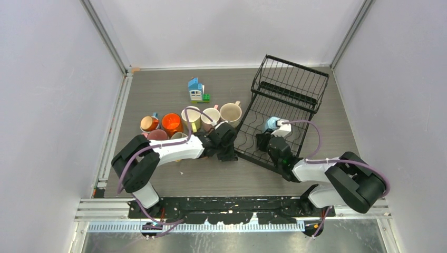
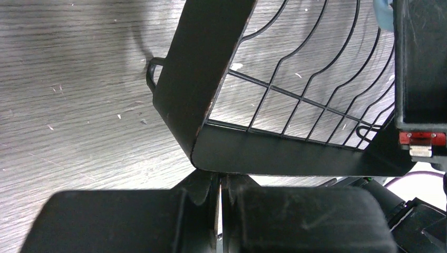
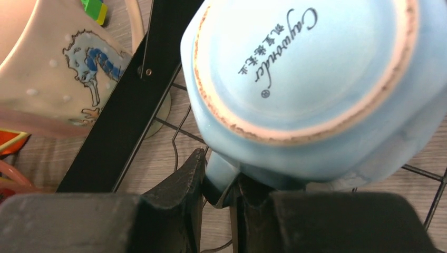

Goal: Unload the cups from the dish rack
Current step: Move the cup to the dish rack.

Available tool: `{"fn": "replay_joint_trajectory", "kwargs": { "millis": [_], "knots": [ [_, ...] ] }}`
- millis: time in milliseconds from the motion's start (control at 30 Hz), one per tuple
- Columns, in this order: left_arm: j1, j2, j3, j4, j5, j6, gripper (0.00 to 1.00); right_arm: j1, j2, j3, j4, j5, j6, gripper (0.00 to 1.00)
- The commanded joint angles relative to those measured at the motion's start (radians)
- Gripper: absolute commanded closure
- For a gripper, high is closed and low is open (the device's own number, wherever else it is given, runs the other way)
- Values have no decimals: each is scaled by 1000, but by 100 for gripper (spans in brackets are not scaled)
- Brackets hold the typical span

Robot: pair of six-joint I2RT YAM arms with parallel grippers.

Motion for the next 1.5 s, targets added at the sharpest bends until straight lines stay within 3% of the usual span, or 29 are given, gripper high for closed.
{"fn": "replay_joint_trajectory", "kwargs": {
  "millis": [0, 467, 967, 1133, 1467],
  "knots": [
    [17, 17, 1, 134, -87, -21, 98, 22, -68, 3, -97, 37, 10, 85],
    [17, 29, 0, 144, -81, -27, 95, 66, -164, -16, -232, 64, 37, 84],
    [16, 14, -19, 145, -71, -18, 85, 71, -225, 17, -416, 137, 159, 49],
    [16, 10, -19, 146, -67, -16, 83, 70, -252, 51, -509, 160, 207, 43],
    [16, 3, -24, 142, -69, -15, 82, 72, -281, 70, -554, 154, 252, 42]
  ]
}}
